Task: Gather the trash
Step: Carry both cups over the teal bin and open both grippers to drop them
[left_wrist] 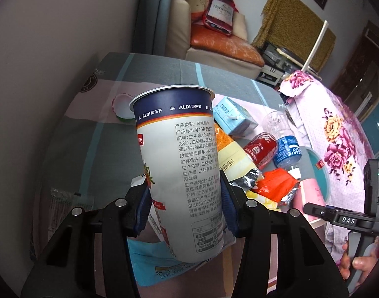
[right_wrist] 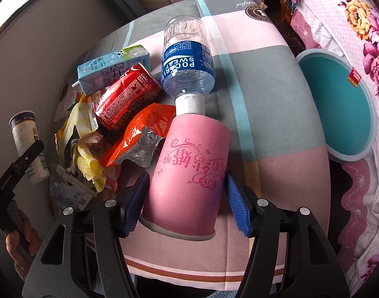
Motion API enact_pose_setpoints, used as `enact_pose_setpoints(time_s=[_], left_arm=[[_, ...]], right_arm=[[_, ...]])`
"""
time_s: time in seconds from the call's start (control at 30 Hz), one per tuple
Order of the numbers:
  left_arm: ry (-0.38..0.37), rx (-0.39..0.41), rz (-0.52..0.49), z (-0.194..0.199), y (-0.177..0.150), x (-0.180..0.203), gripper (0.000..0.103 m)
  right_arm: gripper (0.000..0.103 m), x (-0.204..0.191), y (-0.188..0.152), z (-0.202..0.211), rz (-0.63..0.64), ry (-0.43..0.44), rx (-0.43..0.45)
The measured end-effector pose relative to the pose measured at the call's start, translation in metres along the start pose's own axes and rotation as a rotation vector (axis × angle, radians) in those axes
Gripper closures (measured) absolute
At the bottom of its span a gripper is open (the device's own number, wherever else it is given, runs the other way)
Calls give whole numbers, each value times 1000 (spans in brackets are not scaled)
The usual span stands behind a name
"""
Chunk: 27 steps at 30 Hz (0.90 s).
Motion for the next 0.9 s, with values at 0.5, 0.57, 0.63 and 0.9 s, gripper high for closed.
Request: enact_pose_setpoints(time_s=[0.5,0.57,0.63,0.9], left_arm=[[-242,-51,-299,-42,42,189,53],[-263,-62,-353,-52,46,219,53],[-285,-82,-396,-65,47,249,53],[-344,-171,-533,-118,32,349,53]], right_arm=[[44,96,70,81,-204,19,229],[44,121,79,91,-254,14,259],[44,146,86,98,-294,-5,286],[44,231,99,110,-432,-48,340]])
Point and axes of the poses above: each gripper's, at about its wrist camera, not at the fingertips, and z roughly against the way its jaws point, x to its right, y to its top, the point moved 10 cm from there along -z, roughly the way its jaws point, and after that the axes turned 11 degrees about -z, right-handed, at the moved point
